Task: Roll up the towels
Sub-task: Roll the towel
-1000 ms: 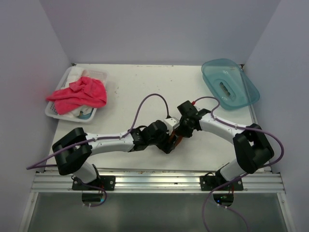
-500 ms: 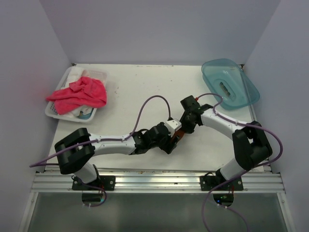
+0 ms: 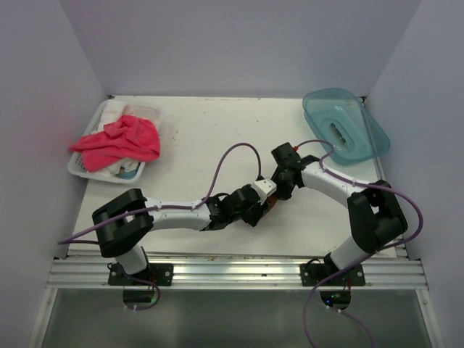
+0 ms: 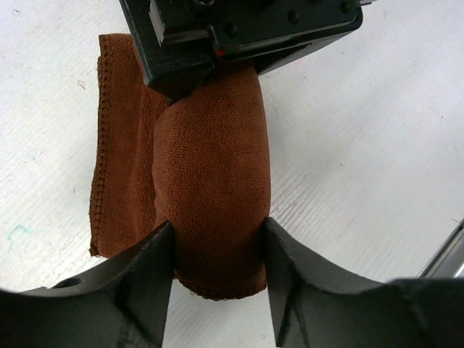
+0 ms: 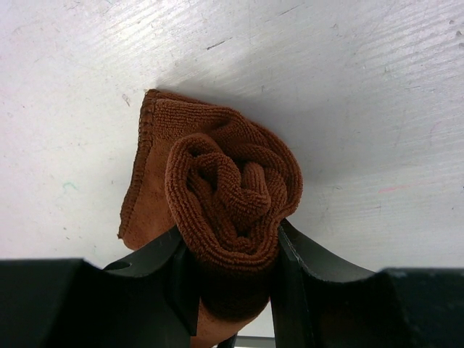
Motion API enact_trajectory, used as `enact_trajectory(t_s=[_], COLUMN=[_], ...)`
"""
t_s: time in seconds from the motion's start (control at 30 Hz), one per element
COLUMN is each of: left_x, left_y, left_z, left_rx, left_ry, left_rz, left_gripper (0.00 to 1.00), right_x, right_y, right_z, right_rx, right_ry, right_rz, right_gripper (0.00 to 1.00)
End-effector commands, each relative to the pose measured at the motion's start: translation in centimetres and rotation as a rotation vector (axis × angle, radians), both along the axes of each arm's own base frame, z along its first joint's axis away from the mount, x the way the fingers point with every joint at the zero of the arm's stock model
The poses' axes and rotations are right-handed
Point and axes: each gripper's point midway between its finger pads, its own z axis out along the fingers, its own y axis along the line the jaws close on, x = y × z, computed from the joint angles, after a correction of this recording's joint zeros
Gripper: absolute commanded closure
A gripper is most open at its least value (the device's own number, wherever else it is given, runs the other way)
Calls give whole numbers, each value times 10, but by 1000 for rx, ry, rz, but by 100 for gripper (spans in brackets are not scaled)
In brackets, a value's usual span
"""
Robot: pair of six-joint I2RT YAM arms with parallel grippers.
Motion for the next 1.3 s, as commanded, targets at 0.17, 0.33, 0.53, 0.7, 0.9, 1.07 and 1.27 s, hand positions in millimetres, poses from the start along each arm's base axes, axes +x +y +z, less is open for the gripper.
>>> enact_trajectory(t_s=[0.17,0.33,0.53,0.7,0.9,1.07,1.27], left_x=[8,15,16,6,3,-1,0], left_y=[-14,-2,9,8,11,13,18], left_z=[20,24,25,25,15,5,3], left_rx=[-120,-273,-406,-521,-577,-589,-657], left_ry=[19,213,409,585,753,829,899], left_rz=[-6,-18,-41,-62,-48,-20,6], left_gripper=[78,95,98,98,99,100,100], right_x=[6,8,6,3,1,-7,-23], right_y=[6,-2,-20,-29,-26,-17,-1], right_z=[24,43,63,66,67,62,40], right_rx=[64,83,77,49,47,8,52], right_ry=[-57,-118,-184,-210,-239,-227,-188], right_rz=[9,-1,-28,-24,35,101,120], right_gripper=[42,23,21,20,24,22,21])
